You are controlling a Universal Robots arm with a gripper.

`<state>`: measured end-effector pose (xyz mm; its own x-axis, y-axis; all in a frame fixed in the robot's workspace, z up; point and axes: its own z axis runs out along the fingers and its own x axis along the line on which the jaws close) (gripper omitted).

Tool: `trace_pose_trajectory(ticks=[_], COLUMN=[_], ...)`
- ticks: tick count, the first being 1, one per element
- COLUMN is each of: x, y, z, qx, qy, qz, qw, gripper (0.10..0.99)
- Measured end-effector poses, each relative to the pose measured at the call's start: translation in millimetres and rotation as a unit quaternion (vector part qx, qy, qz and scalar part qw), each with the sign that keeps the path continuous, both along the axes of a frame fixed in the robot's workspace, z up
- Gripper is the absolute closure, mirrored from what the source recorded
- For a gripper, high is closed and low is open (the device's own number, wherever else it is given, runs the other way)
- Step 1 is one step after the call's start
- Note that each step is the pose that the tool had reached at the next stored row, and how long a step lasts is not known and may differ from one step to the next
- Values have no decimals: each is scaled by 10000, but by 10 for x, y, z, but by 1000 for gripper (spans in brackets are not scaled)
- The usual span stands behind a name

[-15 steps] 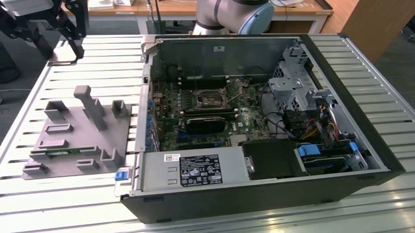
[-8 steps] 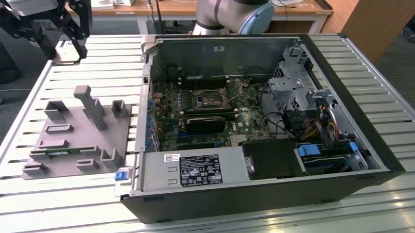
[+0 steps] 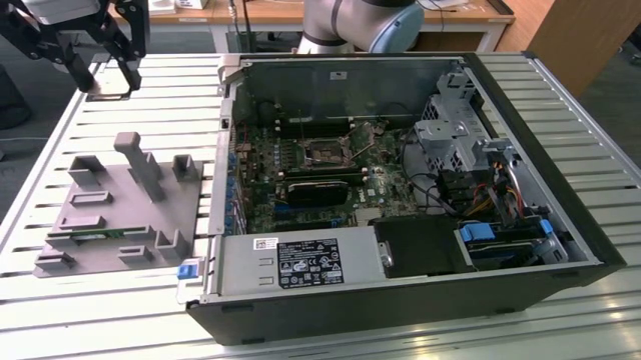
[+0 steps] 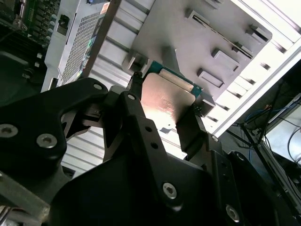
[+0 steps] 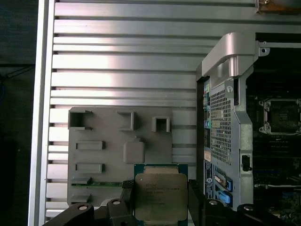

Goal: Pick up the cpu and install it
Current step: 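Pick up the cpu and move it towards the insertion slot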

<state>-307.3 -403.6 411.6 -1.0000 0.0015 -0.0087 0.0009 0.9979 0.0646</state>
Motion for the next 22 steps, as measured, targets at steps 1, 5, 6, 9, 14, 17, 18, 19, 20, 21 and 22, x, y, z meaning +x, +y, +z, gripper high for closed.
trace_pose_trajectory(ticks=[1, 5, 6, 9, 14, 17, 18, 19, 20, 21, 22], x=[10, 82, 93, 122, 200, 233, 243, 254, 264, 274, 286], y=[1, 3, 4, 5, 7, 7, 7, 8, 8, 8, 8], z=[0, 0, 0, 0, 0, 0, 0, 0, 0, 0, 0], qx=[0, 0, 0, 0, 0, 0, 0, 0, 0, 0, 0], qy=[0, 0, 0, 0, 0, 0, 0, 0, 0, 0, 0], qz=[0, 0, 0, 0, 0, 0, 0, 0, 0, 0, 0], qw=[10000, 10000, 10000, 10000, 10000, 10000, 10000, 10000, 10000, 10000, 10000], gripper=[545, 545, 545, 545, 545, 545, 545, 545, 545, 545, 545])
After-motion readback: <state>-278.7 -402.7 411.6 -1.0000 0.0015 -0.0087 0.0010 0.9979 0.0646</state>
